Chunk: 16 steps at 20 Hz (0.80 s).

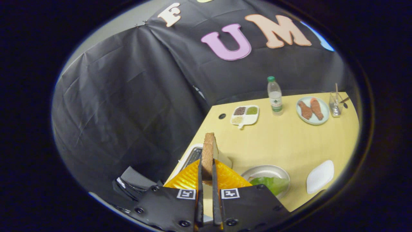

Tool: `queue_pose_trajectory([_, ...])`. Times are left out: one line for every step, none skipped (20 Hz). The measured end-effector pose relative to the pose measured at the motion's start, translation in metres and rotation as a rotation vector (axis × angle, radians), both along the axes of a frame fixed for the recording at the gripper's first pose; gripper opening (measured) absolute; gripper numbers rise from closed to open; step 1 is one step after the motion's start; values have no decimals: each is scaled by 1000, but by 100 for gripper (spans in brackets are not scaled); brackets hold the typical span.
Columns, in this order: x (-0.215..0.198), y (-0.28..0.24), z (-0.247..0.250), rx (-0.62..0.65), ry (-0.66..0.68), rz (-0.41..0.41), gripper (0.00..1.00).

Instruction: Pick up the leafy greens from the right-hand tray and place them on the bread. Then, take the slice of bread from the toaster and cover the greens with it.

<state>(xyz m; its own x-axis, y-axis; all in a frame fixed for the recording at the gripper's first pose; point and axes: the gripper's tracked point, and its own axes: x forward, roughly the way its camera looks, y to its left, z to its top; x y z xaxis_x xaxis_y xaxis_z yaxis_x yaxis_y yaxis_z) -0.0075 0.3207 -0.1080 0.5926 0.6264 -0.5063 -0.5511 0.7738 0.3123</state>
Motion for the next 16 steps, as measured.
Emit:
queue_pose_trajectory([4,-12,-4,6,12,-20,15])
queue_pose_trajectory([7,-22,-10,14,27,-35,15])
queue_pose_trajectory([12,-31,-17,19,44,-51,15])
queue_pose_trajectory([14,-38,-25,28,62,-60,15])
queue_pose_trajectory([17,-45,-33,36,80,-69,15])
queue_pose_trajectory([19,-51,-41,46,94,-74,15])
queue_pose_trajectory([20,-58,-51,45,105,-78,15])
queue_pose_trajectory([21,-62,-61,47,121,-80,15])
queue_pose_trajectory([21,-66,-72,52,147,-84,15])
queue_pose_trajectory([19,-69,-83,62,172,-89,15])
queue_pose_trajectory([20,-71,-92,81,203,-102,15])
queue_pose_trajectory([20,-71,-98,110,232,-116,15])
queue_pose_trajectory([19,-70,-103,142,259,-130,15])
queue_pose_trajectory([19,-68,-110,164,280,-141,15])
queue_pose_trajectory([21,-69,-117,170,298,-149,15])
queue_pose_trajectory([20,-71,-126,166,308,-155,15])
